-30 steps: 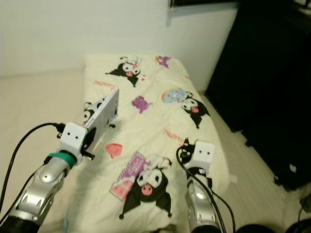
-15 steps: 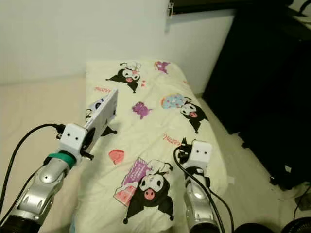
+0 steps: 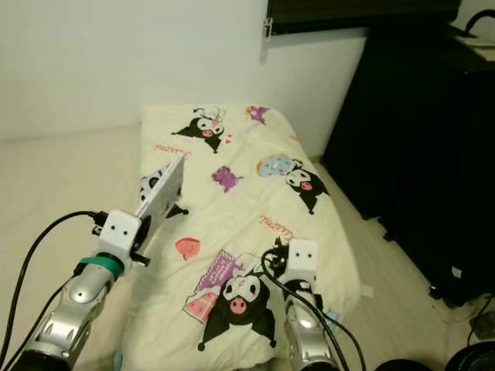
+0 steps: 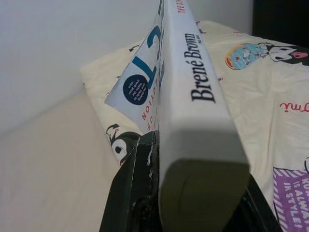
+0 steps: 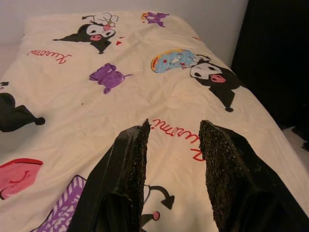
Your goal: Clean up the room
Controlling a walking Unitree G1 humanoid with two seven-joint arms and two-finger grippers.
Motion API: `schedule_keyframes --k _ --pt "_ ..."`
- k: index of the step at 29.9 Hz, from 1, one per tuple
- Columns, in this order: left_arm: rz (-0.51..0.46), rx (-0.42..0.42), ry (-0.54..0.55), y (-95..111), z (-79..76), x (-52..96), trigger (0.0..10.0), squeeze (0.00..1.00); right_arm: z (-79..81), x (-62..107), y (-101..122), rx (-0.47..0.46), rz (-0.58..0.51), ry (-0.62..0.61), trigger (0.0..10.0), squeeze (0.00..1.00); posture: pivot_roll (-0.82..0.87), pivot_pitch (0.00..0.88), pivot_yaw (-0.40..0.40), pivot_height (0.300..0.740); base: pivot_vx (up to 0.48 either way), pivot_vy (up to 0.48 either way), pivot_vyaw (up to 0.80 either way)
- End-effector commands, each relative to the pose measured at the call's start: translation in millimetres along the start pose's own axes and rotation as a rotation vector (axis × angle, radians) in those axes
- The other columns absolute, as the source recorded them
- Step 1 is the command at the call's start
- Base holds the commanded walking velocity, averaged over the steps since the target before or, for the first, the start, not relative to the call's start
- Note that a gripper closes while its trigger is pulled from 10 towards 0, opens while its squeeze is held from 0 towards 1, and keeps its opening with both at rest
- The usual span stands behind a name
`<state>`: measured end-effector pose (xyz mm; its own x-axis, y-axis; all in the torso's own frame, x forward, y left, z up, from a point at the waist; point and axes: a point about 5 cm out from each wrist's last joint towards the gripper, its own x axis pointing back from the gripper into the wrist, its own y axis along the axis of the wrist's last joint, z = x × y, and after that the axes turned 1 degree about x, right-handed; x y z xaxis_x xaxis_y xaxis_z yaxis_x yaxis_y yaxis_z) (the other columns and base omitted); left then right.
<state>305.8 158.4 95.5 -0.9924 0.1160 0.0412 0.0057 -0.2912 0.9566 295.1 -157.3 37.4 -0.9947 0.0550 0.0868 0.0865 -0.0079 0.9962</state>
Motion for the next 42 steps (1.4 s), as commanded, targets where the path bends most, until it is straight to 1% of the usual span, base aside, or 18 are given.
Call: schedule_keyframes --k 1,11,18,28,35,42 --pt "-0.006 0.007 0.022 -1.0 1.7 0.7 10.0 0.0 2.3 3.5 -4.8 -0.004 0.011 0.008 10.0 0.0 0.04 0.0 0.038 0.74 0.0 0.0 0.0" --pt "-0.005 0.01 0.055 -2.8 2.2 0.0 10.0 0.0 2.6 1.4 -5.2 0.002 0.008 0.014 10.0 0.0 0.04 0.0 0.036 0.74 0.0 0.0 0.0" --pt "-0.007 0.002 0.066 -4.8 3.1 3.9 10.0 0.0 0.8 0.4 -4.8 0.005 0.008 0.01 10.0 0.0 0.04 0.0 0.032 0.74 0.0 0.411 0.0" --pt "-0.01 0.0 0.073 -5.1 3.6 3.9 10.0 0.0 -0.2 -0.7 -4.9 0.013 0.009 0.011 10.0 0.0 0.05 0.0 0.03 0.74 0.0 0.467 0.0" --pt "-0.028 -0.053 0.055 -2.9 3.1 1.6 10.0 0.0 -0.1 -1.7 -4.9 0.016 0.009 0.011 10.0 0.0 0.05 0.0 0.033 0.74 0.0 0.0 0.0" --pt "-0.03 -0.055 0.048 -2.2 1.7 -0.1 10.0 0.0 -0.2 -1.8 -5.1 0.014 0.008 0.008 10.0 0.0 0.04 0.0 0.039 0.74 0.0 -0.306 0.0"
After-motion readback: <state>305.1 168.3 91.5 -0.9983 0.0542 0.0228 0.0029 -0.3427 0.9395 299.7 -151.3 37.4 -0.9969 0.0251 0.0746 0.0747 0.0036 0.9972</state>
